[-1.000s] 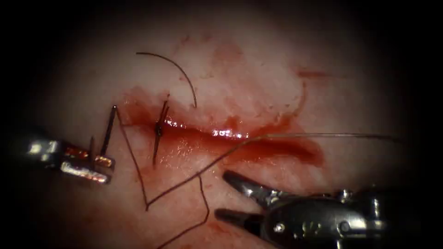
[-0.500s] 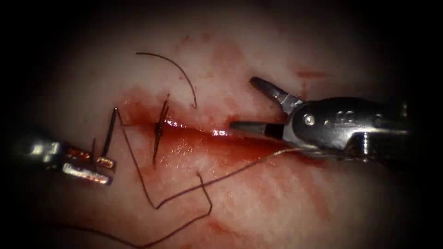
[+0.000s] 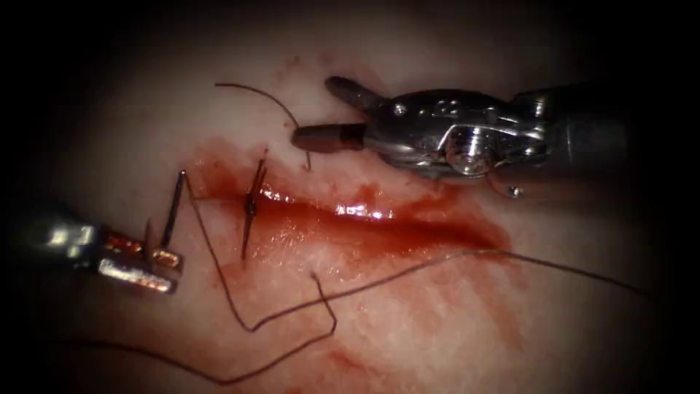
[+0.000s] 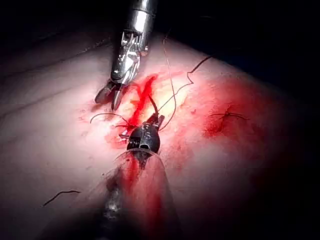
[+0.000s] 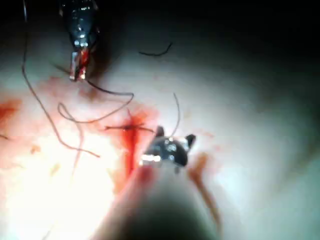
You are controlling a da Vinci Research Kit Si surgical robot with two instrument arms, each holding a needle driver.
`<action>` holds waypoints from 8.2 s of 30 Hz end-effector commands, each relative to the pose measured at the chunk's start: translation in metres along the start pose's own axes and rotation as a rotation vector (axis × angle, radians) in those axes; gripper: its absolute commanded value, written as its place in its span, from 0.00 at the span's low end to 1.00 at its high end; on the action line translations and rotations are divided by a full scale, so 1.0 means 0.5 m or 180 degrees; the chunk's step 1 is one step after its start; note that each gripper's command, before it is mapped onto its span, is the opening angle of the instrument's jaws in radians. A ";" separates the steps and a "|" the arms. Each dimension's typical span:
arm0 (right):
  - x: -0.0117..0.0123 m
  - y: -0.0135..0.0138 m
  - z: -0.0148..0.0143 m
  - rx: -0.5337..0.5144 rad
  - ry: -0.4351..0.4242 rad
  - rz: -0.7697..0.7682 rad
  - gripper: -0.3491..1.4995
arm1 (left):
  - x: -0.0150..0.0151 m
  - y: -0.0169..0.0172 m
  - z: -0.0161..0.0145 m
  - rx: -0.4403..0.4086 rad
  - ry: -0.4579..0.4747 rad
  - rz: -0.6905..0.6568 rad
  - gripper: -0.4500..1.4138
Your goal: Wound Closure
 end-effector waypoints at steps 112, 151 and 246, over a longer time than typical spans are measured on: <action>0.0081 0.0109 -0.0314 -0.0510 0.0994 0.0213 0.87 | 0.0150 -0.0239 0.0216 0.0622 0.0496 0.0022 0.00; 0.0040 0.0143 -0.0352 -0.0794 0.1031 0.0290 0.86 | 0.0056 -0.0420 0.0212 0.1030 0.0362 -0.0768 0.78; -0.0013 0.0088 -0.0128 0.0028 -0.0213 -0.1805 0.40 | -0.0012 -0.0042 0.0087 0.0816 -0.0067 -0.0341 0.64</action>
